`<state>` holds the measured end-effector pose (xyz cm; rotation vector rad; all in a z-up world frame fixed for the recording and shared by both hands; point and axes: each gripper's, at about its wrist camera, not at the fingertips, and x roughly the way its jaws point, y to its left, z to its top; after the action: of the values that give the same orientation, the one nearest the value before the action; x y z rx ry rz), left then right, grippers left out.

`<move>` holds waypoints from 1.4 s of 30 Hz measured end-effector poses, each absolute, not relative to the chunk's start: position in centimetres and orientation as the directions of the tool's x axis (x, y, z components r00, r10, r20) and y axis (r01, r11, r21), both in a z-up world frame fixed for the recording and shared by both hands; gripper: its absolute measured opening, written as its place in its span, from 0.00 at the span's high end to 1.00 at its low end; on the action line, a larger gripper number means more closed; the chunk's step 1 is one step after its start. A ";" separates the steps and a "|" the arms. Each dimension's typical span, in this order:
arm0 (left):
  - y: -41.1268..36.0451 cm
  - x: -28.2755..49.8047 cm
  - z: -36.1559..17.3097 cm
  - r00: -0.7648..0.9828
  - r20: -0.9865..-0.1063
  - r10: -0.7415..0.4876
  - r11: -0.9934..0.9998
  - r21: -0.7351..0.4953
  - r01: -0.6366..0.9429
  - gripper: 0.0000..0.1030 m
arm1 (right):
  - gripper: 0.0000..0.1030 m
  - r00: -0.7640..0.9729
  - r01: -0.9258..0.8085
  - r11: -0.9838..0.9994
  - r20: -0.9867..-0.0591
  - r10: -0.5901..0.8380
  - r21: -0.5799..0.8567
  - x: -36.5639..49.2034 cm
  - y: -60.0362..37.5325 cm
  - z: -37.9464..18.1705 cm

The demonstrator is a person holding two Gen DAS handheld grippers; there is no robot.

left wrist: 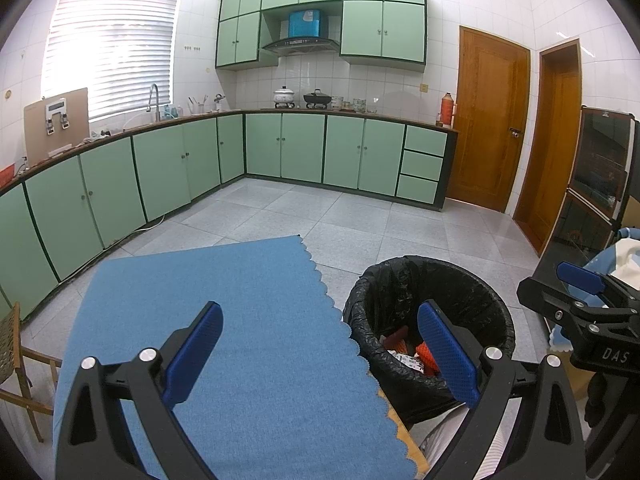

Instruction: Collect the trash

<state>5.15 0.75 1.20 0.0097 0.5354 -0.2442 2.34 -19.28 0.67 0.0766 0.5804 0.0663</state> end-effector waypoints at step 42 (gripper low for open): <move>0.6 5.1 0.7 0.827 -0.516 -0.223 0.972 -0.054 0.229 0.07 | 0.05 0.828 -0.045 0.994 -0.552 0.092 0.099 2.5 -19.1 -0.4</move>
<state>5.14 0.58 0.71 0.0106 0.5465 -0.2403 2.50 -19.11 -0.35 0.0827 0.5901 0.0730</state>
